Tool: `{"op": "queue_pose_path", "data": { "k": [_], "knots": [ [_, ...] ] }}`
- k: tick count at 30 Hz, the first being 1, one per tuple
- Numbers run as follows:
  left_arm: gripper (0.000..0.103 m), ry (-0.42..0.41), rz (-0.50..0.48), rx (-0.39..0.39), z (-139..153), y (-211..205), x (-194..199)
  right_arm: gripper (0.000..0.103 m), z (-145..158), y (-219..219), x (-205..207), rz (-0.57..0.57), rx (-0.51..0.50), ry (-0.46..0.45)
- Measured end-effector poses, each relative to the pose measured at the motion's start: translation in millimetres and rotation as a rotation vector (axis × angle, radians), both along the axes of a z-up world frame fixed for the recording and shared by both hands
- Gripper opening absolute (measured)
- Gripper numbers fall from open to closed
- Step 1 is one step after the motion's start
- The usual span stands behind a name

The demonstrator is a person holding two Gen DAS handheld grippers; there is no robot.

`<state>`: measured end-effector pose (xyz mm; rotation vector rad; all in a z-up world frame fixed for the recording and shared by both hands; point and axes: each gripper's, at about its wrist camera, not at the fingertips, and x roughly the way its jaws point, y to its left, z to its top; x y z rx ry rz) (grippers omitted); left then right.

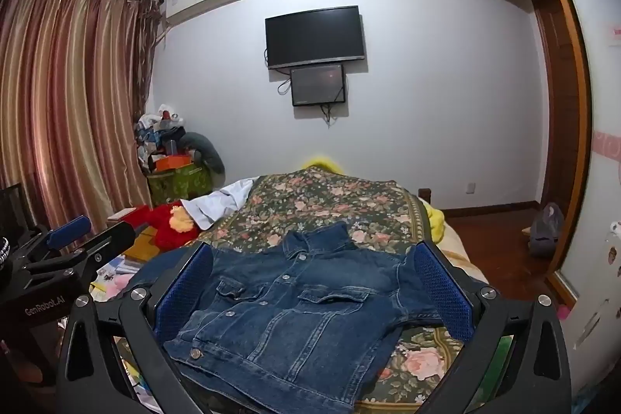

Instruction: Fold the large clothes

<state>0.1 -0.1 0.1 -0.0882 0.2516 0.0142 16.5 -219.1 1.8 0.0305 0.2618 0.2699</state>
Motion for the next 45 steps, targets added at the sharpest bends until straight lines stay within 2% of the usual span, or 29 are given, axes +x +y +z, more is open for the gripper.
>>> {"op": "queue_pose_path", "data": {
  "k": [6,12,14,24,29,45],
  "knots": [
    [0.103,-0.001,-0.002,0.004,0.8,-4.1,-1.6,0.103,-0.4,4.1,0.7,-0.011,-0.012,0.008],
    [0.103,-0.014,0.002,-0.001,-17.5,11.2,-21.1,0.103,-5.7,15.2,0.3,-0.008,-0.018,0.016],
    [0.103,-0.005,0.014,-0.012,-25.9,18.4,-14.8,0.103,-10.9,16.2,0.0,-0.006,-0.018,0.019],
    [0.103,0.031,0.032,-0.047,-12.8,22.5,-4.0,0.103,-4.7,17.9,0.7,0.002,-0.032,0.025],
    [0.103,0.040,0.041,-0.060,-15.0,24.7,-0.3,0.103,-3.7,17.3,2.3,0.004,-0.033,0.028],
    [0.103,0.039,0.057,-0.057,-12.3,23.9,1.5,0.103,-1.6,16.4,3.9,0.011,-0.029,0.014]
  ]
}}
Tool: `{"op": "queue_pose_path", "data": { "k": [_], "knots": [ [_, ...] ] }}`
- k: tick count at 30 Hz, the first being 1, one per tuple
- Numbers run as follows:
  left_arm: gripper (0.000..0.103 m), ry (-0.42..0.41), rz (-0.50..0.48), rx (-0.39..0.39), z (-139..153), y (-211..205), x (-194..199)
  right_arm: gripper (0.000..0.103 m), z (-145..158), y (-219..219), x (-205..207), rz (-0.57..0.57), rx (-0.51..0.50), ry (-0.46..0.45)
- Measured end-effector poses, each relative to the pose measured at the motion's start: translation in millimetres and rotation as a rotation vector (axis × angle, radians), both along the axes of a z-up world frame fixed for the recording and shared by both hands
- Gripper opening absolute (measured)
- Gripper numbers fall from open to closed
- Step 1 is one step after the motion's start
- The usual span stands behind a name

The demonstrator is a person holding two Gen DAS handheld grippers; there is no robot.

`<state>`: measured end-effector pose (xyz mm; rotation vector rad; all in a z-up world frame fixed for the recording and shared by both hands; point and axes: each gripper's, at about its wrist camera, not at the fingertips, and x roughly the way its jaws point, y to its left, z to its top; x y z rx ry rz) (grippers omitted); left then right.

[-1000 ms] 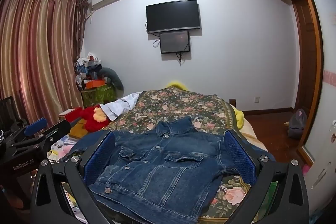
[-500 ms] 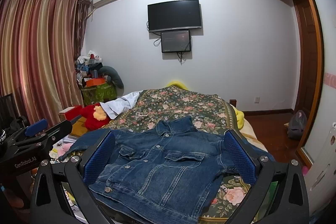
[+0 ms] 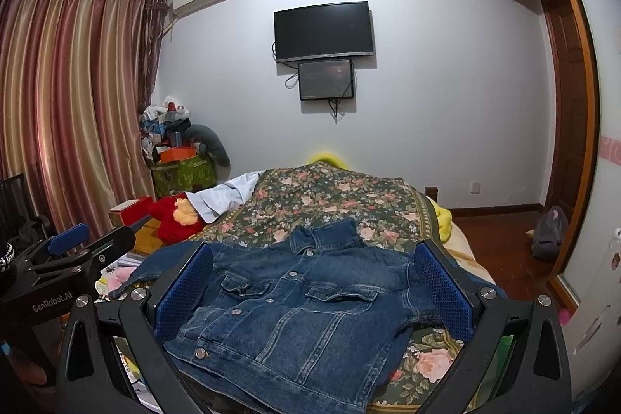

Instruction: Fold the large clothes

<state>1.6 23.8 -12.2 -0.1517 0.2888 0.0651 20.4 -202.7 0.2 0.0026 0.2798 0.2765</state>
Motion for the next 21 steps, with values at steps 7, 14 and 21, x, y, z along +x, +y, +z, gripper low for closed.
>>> {"op": "queue_pose_path", "data": {
  "k": [7,14,21],
  "knots": [
    [0.103,-0.006,0.006,0.014,1.3,-2.0,-0.7,0.103,2.9,0.7,-1.6,0.013,0.009,-0.014],
    [0.103,-0.015,0.010,0.021,3.1,-2.3,-3.7,0.103,4.8,1.8,-5.2,0.022,0.009,-0.029],
    [0.103,-0.034,0.011,0.037,5.5,-8.2,-7.3,0.103,7.0,2.2,-7.7,0.023,0.015,-0.032]
  ]
}}
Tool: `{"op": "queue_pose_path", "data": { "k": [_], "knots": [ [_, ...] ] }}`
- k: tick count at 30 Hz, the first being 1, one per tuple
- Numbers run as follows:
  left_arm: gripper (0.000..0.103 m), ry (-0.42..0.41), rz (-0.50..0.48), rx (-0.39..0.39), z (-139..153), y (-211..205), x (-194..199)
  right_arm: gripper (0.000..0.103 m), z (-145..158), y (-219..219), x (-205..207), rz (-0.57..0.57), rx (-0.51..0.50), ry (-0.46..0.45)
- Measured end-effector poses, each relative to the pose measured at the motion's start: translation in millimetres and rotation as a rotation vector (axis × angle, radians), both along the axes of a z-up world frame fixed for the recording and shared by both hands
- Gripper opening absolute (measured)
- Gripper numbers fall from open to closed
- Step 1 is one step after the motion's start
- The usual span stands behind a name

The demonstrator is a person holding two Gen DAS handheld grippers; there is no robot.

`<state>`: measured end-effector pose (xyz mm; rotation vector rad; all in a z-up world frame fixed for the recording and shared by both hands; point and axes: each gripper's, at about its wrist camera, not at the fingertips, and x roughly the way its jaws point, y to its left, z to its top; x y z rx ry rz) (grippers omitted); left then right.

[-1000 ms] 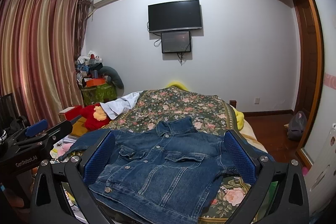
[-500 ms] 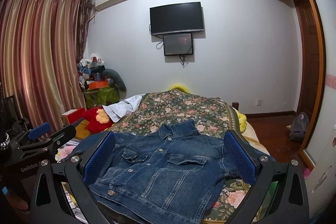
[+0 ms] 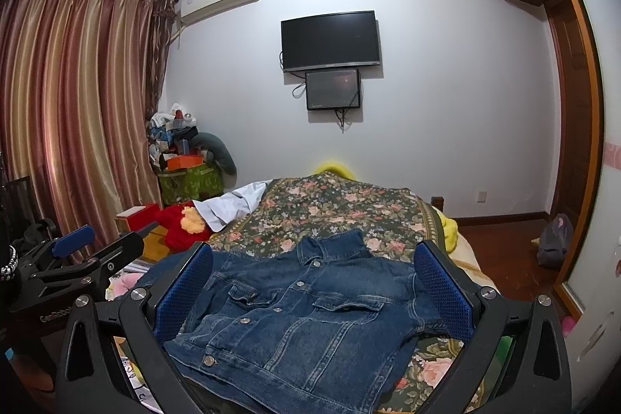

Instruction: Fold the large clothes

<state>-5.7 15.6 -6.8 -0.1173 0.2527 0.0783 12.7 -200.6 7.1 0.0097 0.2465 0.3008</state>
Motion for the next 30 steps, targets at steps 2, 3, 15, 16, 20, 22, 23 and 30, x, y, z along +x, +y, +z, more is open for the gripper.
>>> {"op": "queue_pose_path", "data": {
  "k": [2,3,15,16,20,22,23,30],
  "knots": [
    [0.103,-0.005,0.000,0.006,0.9,-1.2,-1.3,0.103,0.1,0.4,-0.3,0.000,-0.001,0.001],
    [0.103,-0.006,0.000,0.009,1.3,-1.8,-1.7,0.103,0.0,0.4,-0.1,0.000,-0.002,0.000],
    [0.103,-0.011,0.002,0.027,1.2,-6.4,-4.4,0.103,0.6,-1.1,1.5,0.003,0.000,0.003],
    [0.103,-0.011,0.003,0.026,1.6,-7.1,-3.6,0.103,0.4,-1.1,1.5,0.003,0.001,0.002],
    [0.103,-0.012,0.008,0.026,1.5,-6.8,-2.6,0.103,0.3,-0.1,0.7,0.003,0.001,0.006],
    [0.103,-0.012,0.017,0.029,1.7,-5.5,0.3,0.103,0.4,1.9,1.9,0.005,0.001,0.010],
    [0.103,-0.010,0.019,0.029,1.7,-3.7,1.7,0.103,0.7,2.9,3.2,0.005,0.001,0.011],
    [0.103,0.022,0.065,0.013,-4.6,24.2,27.2,0.103,-2.4,15.4,25.5,0.001,-0.022,0.030]
  ]
}}
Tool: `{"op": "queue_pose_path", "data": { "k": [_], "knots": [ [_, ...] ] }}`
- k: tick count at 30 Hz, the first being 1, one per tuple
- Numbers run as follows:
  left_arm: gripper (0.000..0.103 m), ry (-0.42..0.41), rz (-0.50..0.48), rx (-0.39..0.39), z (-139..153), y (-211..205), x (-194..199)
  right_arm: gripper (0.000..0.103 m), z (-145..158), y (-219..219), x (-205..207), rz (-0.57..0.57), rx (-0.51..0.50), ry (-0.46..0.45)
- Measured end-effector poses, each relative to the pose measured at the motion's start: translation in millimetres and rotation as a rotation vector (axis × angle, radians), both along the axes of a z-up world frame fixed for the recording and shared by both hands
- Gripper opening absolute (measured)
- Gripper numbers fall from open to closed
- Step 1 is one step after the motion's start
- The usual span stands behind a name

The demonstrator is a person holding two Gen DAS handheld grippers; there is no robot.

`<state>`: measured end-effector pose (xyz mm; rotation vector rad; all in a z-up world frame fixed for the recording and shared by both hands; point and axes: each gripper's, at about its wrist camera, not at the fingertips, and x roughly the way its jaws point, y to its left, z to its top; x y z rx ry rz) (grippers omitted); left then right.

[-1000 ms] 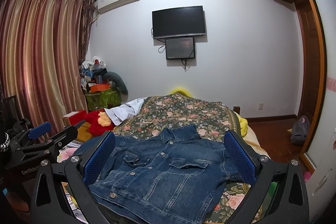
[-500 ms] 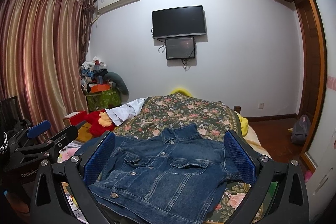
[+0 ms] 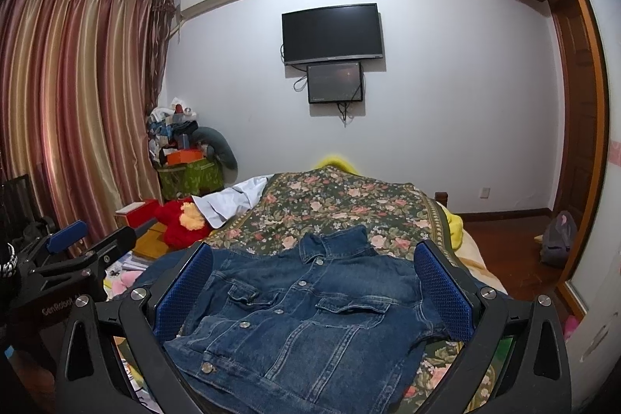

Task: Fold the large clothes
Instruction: 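Grasp the jacket sleeve cuff with the left gripper and lift it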

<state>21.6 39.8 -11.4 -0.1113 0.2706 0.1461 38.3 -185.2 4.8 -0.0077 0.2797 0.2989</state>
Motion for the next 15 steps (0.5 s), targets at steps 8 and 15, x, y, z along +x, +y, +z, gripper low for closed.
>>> {"op": "queue_pose_path", "data": {
  "k": [8,15],
  "knots": [
    [0.103,0.084,0.074,-0.032,-19.9,66.8,60.3,0.103,-15.5,29.9,67.7,-0.011,-0.055,0.060],
    [0.103,0.243,0.190,-0.038,-55.2,142.1,126.0,0.103,-41.2,65.1,161.3,0.051,-0.103,0.201]
  ]
}}
